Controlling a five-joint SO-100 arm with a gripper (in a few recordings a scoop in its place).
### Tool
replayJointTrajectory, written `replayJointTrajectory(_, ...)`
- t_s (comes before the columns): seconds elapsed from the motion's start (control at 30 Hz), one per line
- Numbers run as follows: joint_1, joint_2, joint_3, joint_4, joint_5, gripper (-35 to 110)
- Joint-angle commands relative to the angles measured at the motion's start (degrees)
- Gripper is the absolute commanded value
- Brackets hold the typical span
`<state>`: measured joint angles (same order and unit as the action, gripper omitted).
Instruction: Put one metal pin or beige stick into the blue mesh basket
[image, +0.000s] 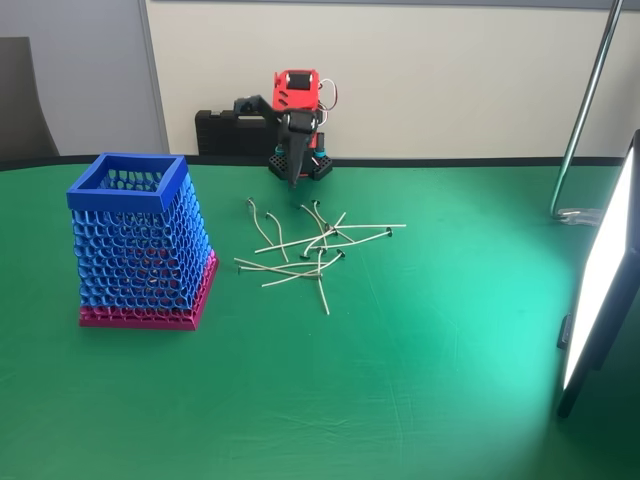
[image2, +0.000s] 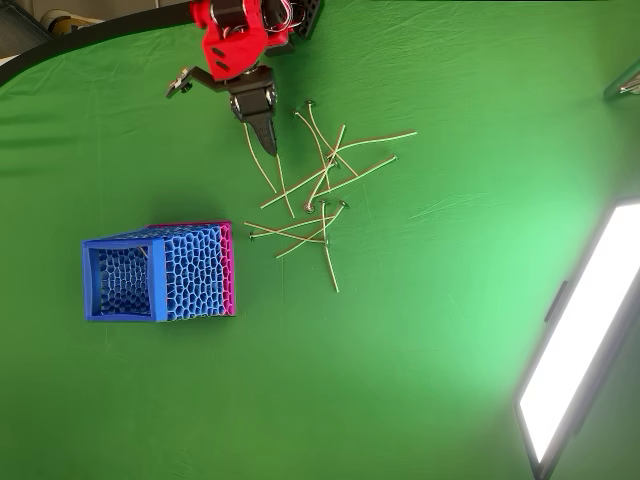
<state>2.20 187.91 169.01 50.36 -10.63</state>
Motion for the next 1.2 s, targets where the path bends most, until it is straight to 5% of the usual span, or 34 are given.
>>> replayJointTrajectory(0.0,0.7,2.2,6.2,-4.6,-0.6,1)
replayJointTrajectory(1.17,1.2,2.6,7.6,-0.7,1.6,1)
